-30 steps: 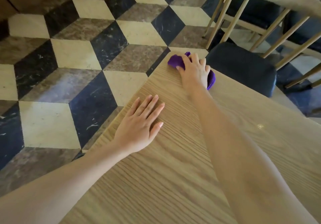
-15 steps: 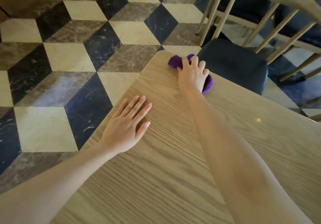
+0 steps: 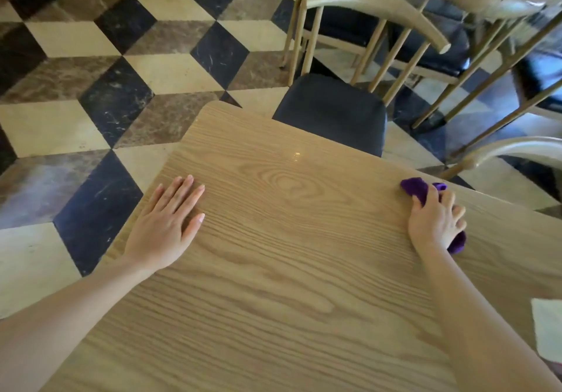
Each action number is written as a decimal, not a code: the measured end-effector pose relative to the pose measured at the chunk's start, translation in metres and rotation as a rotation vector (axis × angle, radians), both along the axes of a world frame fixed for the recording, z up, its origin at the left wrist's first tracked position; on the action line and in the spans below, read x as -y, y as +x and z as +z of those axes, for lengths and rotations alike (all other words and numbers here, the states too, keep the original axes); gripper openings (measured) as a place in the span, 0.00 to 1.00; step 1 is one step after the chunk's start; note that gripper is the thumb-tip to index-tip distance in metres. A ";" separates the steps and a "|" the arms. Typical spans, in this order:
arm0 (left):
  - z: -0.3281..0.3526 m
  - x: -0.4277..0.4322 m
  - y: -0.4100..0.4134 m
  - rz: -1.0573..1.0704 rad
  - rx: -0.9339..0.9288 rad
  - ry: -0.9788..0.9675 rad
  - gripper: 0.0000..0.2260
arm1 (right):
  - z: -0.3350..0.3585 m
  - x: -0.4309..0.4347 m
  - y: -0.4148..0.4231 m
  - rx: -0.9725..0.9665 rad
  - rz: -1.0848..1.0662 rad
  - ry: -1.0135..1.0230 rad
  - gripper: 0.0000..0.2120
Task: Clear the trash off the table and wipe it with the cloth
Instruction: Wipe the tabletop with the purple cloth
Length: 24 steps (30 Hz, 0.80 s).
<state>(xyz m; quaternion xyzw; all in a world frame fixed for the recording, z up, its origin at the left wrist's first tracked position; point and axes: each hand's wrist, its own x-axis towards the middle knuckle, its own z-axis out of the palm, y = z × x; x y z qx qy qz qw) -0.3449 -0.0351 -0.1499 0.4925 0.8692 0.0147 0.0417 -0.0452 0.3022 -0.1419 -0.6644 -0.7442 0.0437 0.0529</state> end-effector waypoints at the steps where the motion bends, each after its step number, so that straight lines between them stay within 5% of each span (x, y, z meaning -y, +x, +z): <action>1: 0.000 0.000 0.001 0.003 -0.001 0.003 0.29 | 0.000 0.000 0.001 -0.005 -0.021 -0.006 0.19; 11: -0.005 0.000 0.000 -0.004 -0.029 0.012 0.28 | 0.004 0.010 -0.029 -0.033 -0.082 -0.066 0.20; 24: -0.005 0.007 -0.018 -0.116 0.121 -0.029 0.29 | 0.004 0.171 -0.234 -0.168 0.334 -0.125 0.20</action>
